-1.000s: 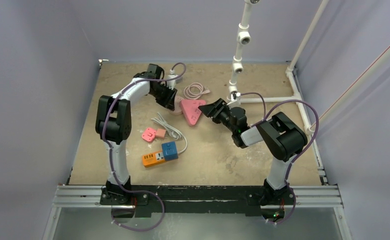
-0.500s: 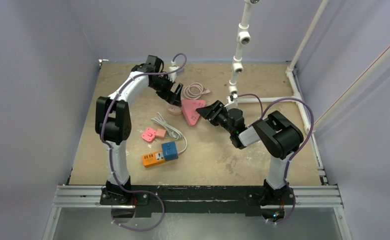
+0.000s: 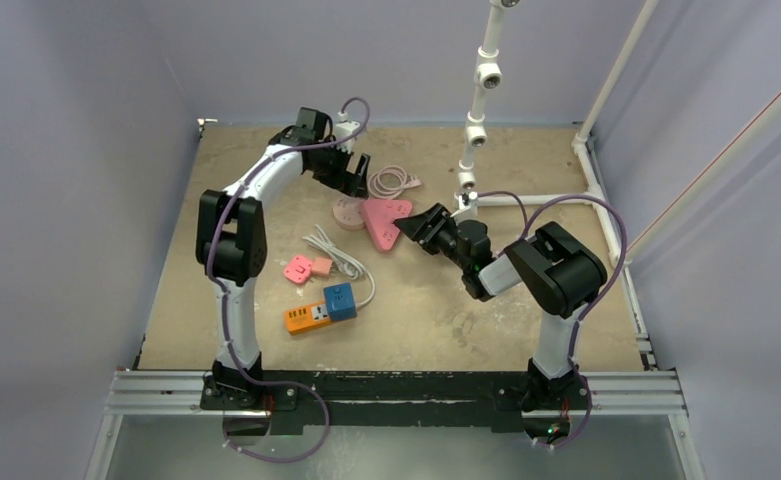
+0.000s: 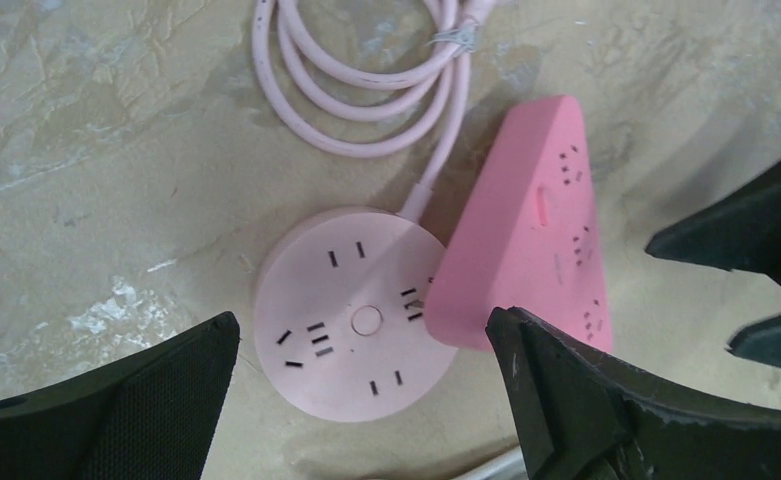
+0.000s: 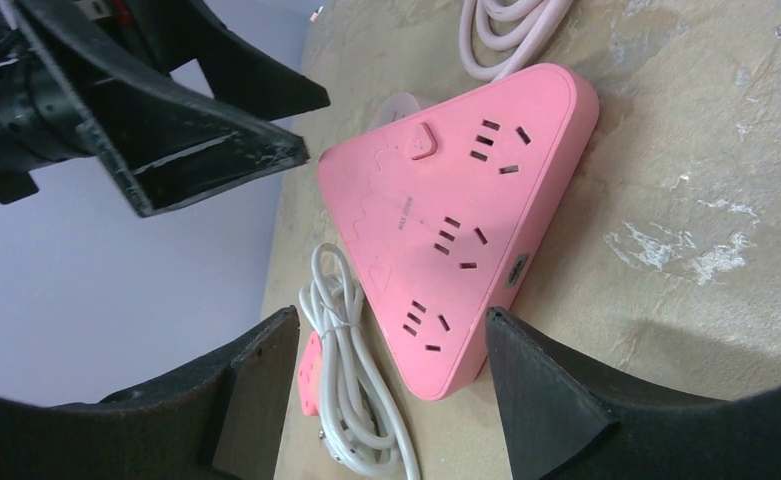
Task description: Insert the plug
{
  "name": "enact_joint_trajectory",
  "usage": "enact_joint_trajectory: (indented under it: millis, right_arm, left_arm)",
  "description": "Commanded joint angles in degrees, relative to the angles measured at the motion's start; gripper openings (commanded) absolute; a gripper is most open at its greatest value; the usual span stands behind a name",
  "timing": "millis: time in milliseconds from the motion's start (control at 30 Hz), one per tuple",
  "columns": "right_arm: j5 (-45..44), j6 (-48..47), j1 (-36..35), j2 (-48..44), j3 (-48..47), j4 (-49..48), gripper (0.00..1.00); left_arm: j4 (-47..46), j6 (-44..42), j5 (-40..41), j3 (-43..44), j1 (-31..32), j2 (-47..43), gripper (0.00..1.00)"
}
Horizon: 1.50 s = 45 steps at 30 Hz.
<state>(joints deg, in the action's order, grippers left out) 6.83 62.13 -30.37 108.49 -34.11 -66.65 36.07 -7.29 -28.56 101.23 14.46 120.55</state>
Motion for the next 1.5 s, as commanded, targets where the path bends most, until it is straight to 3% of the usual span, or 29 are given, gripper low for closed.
enact_joint_trajectory:
  millis: [0,500,1167,1433,1467]
  right_arm:
    - [-0.4,0.7,-0.3,0.9,0.6,-3.8,0.71]
    - [0.0,0.8,-0.3,1.6,0.5,-4.4,0.71]
    - [1.2,0.9,-0.3,1.8,-0.1,-4.0,0.7]
    - [0.9,0.8,-0.3,2.7,-2.7,-2.9,0.7]
    - [1.0,0.9,-0.2,2.7,-2.7,-3.0,0.7]
  left_arm:
    - [-1.4,0.3,2.8,4.1,0.7,2.9,0.99]
    - [7.3,-3.5,-10.2,5.6,0.0,6.3,0.99]
    - [2.8,-7.9,-3.2,3.0,-1.8,4.9,0.99]
    - [7.2,-11.4,-1.6,3.4,-2.5,7.9,0.99]
    - [7.9,-11.6,-1.8,3.4,-2.7,8.5,0.96]
